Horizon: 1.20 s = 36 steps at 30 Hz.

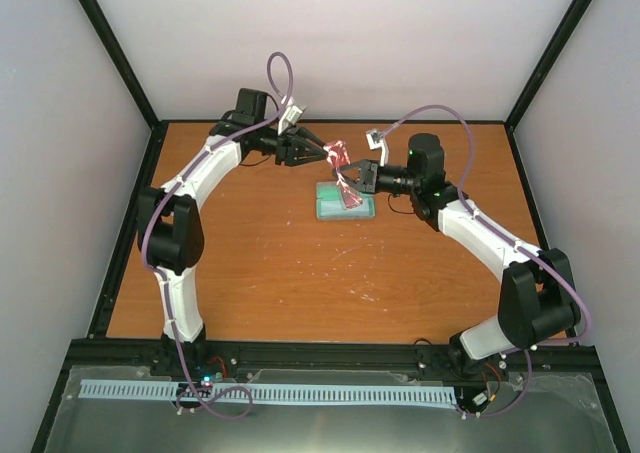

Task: Organize the sunglasses
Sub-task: Fold the sunglasses.

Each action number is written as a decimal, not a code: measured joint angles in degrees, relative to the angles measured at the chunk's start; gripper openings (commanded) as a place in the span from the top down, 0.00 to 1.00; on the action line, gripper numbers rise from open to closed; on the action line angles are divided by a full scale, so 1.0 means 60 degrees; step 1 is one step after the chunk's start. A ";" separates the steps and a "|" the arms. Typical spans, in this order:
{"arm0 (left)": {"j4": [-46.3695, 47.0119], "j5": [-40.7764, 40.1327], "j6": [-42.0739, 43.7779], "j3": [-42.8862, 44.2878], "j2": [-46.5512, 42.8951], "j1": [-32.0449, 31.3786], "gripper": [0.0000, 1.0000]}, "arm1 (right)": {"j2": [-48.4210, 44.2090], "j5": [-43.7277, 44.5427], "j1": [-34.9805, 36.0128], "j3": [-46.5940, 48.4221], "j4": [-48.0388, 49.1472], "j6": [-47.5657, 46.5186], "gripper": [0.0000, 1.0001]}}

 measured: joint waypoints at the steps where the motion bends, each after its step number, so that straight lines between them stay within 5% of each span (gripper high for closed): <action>1: 0.0000 0.0004 -0.0047 0.0007 0.0000 -0.0022 0.70 | 0.0000 0.0000 0.0000 0.0000 0.0000 0.0000 0.88; 12: 0.0117 0.0051 -0.0117 0.0098 0.0044 -0.0229 0.99 | 0.0018 -0.0004 -0.0007 0.0007 -0.0015 -0.0044 0.87; 17: -0.0095 0.0164 -0.0262 0.0171 0.0044 -0.0226 0.99 | 0.0022 0.0018 -0.0007 0.0011 -0.0015 -0.0339 0.85; 22: -0.0080 0.0219 -0.0226 0.0189 0.0044 -0.0233 0.99 | 0.0029 0.0055 -0.0011 0.0036 -0.0182 -0.0310 0.56; 25: -0.0095 0.0233 -0.0149 0.0204 0.0044 -0.0233 1.00 | 0.0080 0.0087 -0.0007 0.0233 -0.0616 -0.0448 0.50; 36: -0.0878 0.0182 0.0586 0.0514 0.0087 -0.0233 0.99 | 0.0200 -0.0186 -0.0401 0.1191 -0.2579 -0.1716 0.48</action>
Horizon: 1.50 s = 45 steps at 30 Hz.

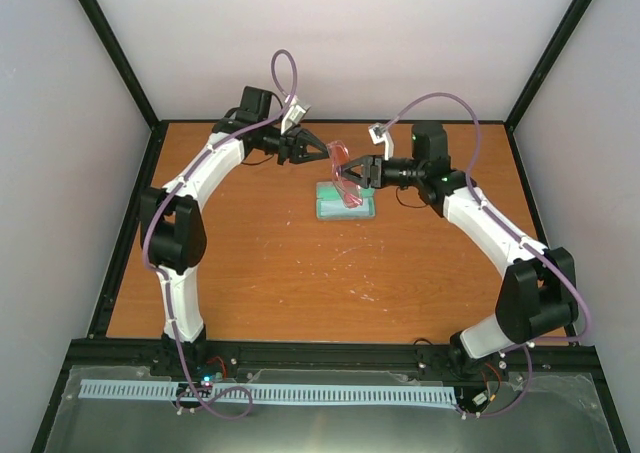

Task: Organize the sunglasses
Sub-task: Fold the sunglasses.

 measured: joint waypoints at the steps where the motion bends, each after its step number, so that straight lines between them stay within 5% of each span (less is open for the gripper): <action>1: -0.0066 -0.0007 0.0066 0.0018 0.0025 0.0000 1.00 | 0.0025 -0.0062 -0.0033 0.0109 -0.0240 -0.0160 0.48; 9: -0.0721 -0.0186 0.0539 0.0120 0.0189 0.0004 0.99 | 0.0160 -0.0248 -0.0688 0.0696 -0.1872 -0.1315 0.43; 12: -0.0823 -0.0229 0.0605 0.0168 0.0211 0.0004 0.99 | -0.0098 -0.0237 -0.1042 0.0699 -0.2346 -0.1421 0.02; 13: -0.0856 -0.0237 0.0601 0.0193 0.0237 0.0000 0.99 | -0.0295 -0.0240 -0.1064 0.0692 -0.2470 -0.1472 0.00; 24: -0.0852 -0.0248 0.0375 0.0867 0.0958 0.0004 1.00 | -0.3781 0.0455 -0.0062 -0.0328 -0.2998 -0.3362 0.00; 31: -0.0856 -0.0175 0.0299 0.0943 0.1013 0.0004 1.00 | -0.2874 0.1268 -0.0066 -0.0586 -0.3483 -0.5158 0.00; 45: -0.1257 -0.0168 0.0525 0.0943 0.1013 0.0004 1.00 | -0.1293 0.0390 -0.0091 -0.0477 -0.2630 -0.5289 0.00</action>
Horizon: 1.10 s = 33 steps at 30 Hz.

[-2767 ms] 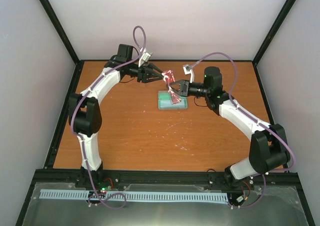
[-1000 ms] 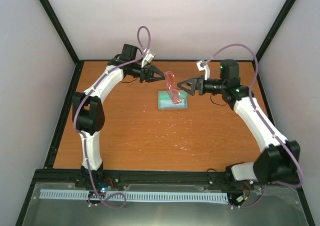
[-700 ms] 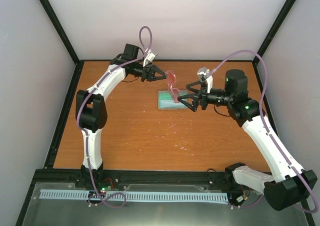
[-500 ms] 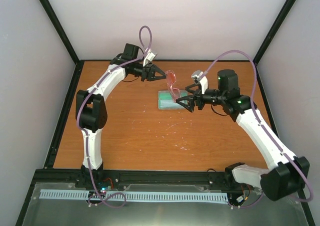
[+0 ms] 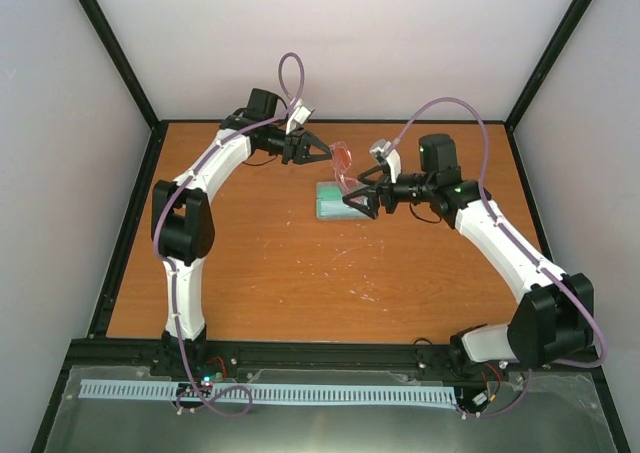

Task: Organize the sunglasses
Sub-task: Fold the sunglasses.

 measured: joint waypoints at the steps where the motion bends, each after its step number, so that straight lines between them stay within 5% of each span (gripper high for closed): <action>1: -0.0022 0.0004 0.0007 0.0000 -0.0004 0.0000 0.99 | 0.0051 -0.0007 0.0000 0.0018 0.0055 0.0011 0.00; 16: -0.0142 0.0135 0.0138 0.0000 -0.0004 -0.0004 0.99 | 0.1610 -0.0601 0.0000 0.1089 0.0448 0.0280 0.04; 28: -0.0186 0.0117 0.0266 0.0000 -0.0004 -0.0004 0.97 | 0.2455 -0.1137 0.0000 0.2102 -0.0521 0.0178 0.51; 33: -0.0189 0.0066 0.0317 0.0000 -0.0004 -0.0004 0.94 | 0.2583 -0.1166 0.0000 0.2280 -0.0882 0.0091 0.62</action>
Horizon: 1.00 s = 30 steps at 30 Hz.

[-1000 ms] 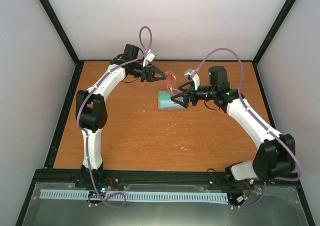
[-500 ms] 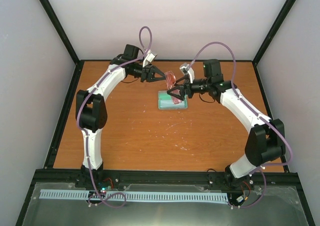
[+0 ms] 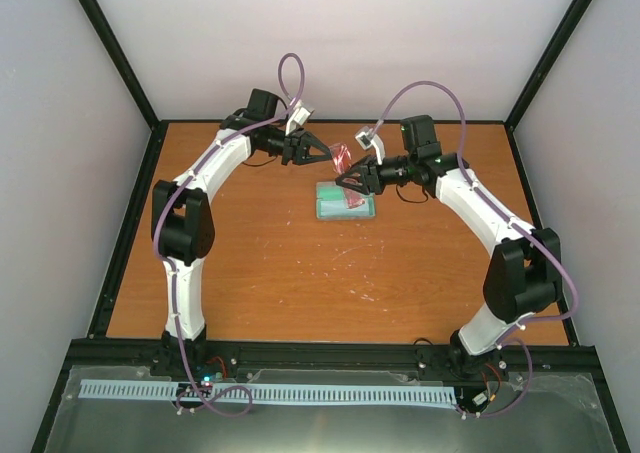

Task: Organize the sunglasses
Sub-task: Fold the sunglasses.

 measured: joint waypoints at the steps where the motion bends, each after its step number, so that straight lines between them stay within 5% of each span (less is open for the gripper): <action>1: 0.0004 -0.0011 0.0004 0.0000 0.0000 0.0000 0.93 | 0.0015 -0.0011 0.0000 0.0004 -0.0026 -0.0018 0.65; 8: 0.0011 -0.0051 0.0011 0.0000 0.0000 -0.0040 0.76 | 0.0058 -0.0095 0.0000 0.0018 -0.0208 0.0011 0.66; 20: 0.0015 -0.0149 0.0004 0.0000 0.0000 -0.0069 0.64 | 0.0062 -0.0277 0.0000 0.0018 -0.0120 0.0233 0.80; 24: 0.0018 -0.0189 0.0007 0.0000 0.0000 -0.0080 0.39 | 0.0062 -0.0397 0.0000 0.0018 -0.0011 0.0357 0.79; 26: 0.0029 -0.0222 0.0033 0.0000 0.0000 -0.0080 0.03 | 0.0066 -0.0397 -0.0007 0.0018 0.0047 0.0415 0.78; 30: -0.0015 -0.0576 0.0018 -0.0007 -0.0004 -0.0095 0.01 | 0.0087 -0.0382 -0.0007 0.0018 0.0087 0.0492 0.77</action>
